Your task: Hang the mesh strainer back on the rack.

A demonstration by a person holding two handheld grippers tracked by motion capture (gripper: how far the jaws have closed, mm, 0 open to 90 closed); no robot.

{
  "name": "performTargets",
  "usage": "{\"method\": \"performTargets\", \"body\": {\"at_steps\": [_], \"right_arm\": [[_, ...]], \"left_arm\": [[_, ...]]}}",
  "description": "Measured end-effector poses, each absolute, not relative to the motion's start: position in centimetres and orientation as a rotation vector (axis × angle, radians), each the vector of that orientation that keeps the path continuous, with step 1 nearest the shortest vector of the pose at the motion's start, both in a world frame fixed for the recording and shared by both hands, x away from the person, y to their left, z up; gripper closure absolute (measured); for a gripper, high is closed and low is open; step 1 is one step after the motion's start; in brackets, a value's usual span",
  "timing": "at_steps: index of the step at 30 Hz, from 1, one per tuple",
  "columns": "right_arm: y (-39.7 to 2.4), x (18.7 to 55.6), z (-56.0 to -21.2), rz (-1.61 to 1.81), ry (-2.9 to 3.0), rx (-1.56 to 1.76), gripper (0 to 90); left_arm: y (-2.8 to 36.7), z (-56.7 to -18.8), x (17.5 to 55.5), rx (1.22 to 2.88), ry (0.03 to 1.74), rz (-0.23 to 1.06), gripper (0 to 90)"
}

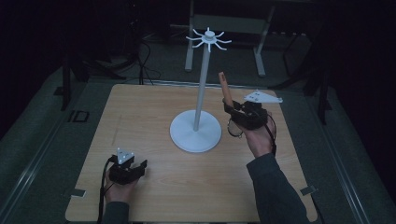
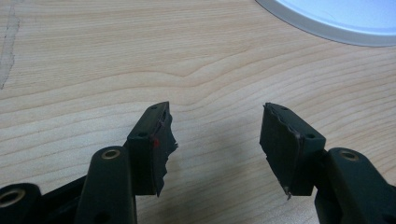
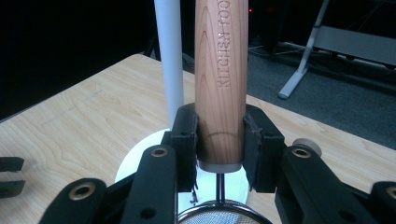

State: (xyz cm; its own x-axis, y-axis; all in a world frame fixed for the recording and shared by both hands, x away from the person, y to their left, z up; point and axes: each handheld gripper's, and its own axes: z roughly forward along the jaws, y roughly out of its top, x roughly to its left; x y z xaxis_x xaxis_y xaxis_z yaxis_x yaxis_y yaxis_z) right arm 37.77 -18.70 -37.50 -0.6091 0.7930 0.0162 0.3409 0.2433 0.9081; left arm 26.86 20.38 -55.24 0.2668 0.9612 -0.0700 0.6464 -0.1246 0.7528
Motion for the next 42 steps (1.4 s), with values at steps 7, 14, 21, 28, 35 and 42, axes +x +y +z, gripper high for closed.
{"method": "performTargets", "body": {"at_steps": [7,14,21,28,35,42], "right_arm": [[-18.7,37.5,-37.0,1.354,2.059,1.023,68.4],[-18.5,37.4,-36.4,1.36,2.067,1.009,68.5],[-18.5,37.4,-36.1,1.365,2.063,1.002,68.5],[-18.6,37.3,-35.9,1.378,2.064,1.007,68.5],[-18.6,37.0,-35.5,1.395,2.06,0.993,68.5],[-18.7,36.9,-35.3,1.412,2.054,0.996,68.5]], "left_arm": [[20.4,-55.2,26.8,1.852,1.457,0.584,43.4],[20.4,-55.2,26.8,1.854,1.457,0.587,43.4],[20.5,-55.2,26.8,1.849,1.46,0.587,43.2],[20.5,-55.2,26.9,1.851,1.462,0.585,43.1],[20.5,-55.2,26.8,1.851,1.462,0.586,43.0],[20.5,-55.2,26.9,1.849,1.463,0.583,42.9]]}}
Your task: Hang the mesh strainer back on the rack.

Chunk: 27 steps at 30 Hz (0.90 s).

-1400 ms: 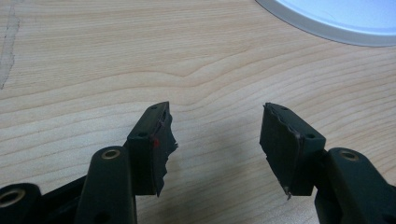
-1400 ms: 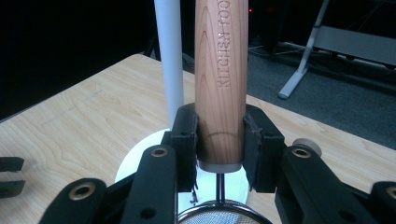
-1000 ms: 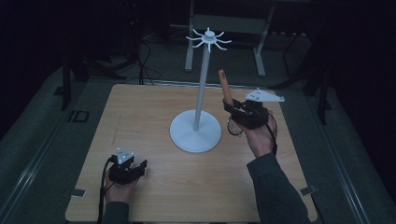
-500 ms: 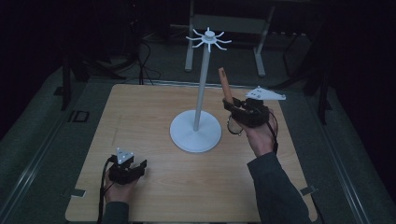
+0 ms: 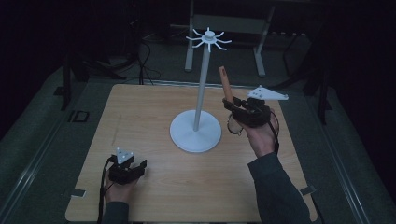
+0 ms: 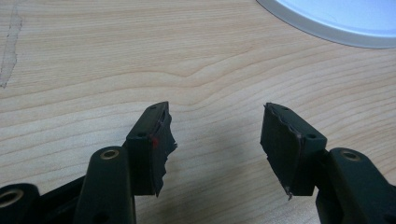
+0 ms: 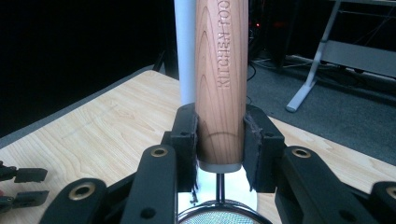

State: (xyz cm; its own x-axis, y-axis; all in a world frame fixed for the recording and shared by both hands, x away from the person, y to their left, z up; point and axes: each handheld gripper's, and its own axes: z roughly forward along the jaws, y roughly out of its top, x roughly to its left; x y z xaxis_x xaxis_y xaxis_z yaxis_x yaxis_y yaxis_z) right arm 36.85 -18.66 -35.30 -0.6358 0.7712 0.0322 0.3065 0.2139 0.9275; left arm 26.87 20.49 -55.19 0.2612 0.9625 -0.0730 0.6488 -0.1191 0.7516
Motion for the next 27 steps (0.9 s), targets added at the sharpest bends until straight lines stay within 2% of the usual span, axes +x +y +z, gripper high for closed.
{"method": "performTargets", "body": {"at_steps": [27], "right_arm": [[-19.0,35.9,-34.2,1.449,2.037,0.96,68.5]], "left_arm": [[20.4,-55.2,26.9,1.851,1.466,0.582,42.9]]}}
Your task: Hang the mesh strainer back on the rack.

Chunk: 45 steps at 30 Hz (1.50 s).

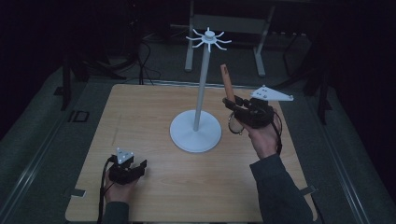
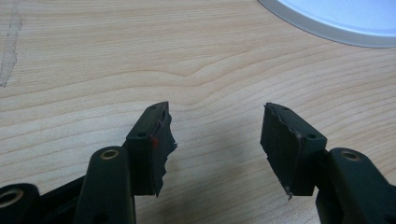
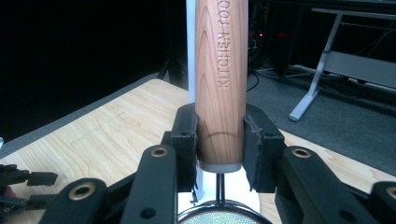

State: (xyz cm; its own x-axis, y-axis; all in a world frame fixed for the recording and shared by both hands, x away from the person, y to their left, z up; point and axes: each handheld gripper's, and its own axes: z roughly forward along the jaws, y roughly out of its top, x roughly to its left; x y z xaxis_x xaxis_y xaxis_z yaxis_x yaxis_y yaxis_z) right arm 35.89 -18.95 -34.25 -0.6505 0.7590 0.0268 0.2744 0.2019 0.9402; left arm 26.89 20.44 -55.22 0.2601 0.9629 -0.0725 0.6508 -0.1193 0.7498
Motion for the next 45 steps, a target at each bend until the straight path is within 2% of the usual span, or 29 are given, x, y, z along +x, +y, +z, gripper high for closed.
{"method": "performTargets", "body": {"at_steps": [45], "right_arm": [[-19.1,35.6,-32.3,1.558,1.935,0.972,68.5]], "left_arm": [[20.5,-55.2,26.8,1.849,1.467,0.582,42.9]]}}
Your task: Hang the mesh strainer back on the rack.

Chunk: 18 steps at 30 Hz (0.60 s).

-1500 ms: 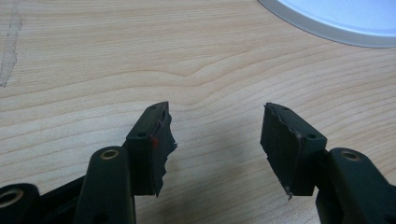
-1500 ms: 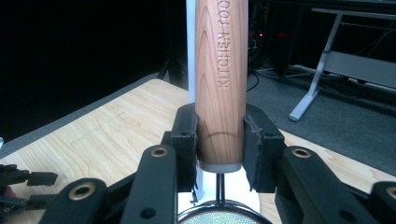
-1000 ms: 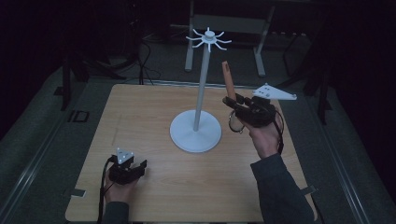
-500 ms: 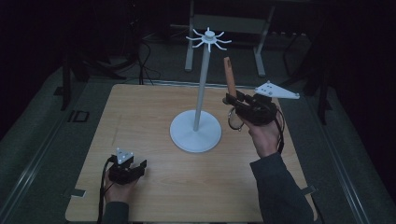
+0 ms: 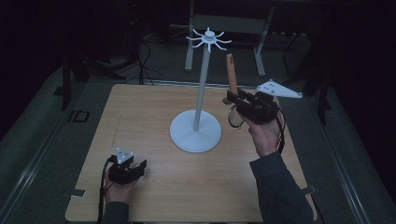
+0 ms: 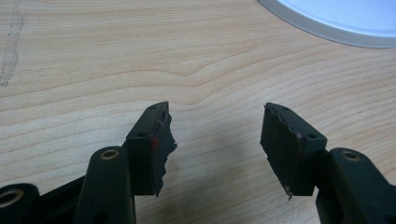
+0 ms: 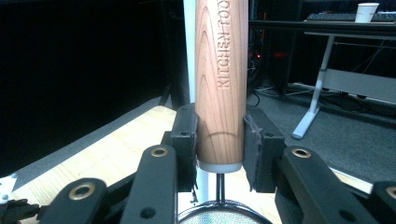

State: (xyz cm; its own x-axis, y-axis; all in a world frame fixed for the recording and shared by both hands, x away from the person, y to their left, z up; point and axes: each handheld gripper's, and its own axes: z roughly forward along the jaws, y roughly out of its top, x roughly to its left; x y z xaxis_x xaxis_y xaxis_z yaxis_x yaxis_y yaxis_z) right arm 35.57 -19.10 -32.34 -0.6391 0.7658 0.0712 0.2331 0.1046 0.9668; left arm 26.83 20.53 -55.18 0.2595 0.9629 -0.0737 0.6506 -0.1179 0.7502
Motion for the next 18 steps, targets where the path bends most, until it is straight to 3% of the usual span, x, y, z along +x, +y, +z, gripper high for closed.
{"method": "performTargets", "body": {"at_steps": [18], "right_arm": [[-18.94,35.66,-31.76,1.581,1.909,0.976,68.4]], "left_arm": [[20.55,-55.21,26.87,1.849,1.468,0.584,42.6]]}}
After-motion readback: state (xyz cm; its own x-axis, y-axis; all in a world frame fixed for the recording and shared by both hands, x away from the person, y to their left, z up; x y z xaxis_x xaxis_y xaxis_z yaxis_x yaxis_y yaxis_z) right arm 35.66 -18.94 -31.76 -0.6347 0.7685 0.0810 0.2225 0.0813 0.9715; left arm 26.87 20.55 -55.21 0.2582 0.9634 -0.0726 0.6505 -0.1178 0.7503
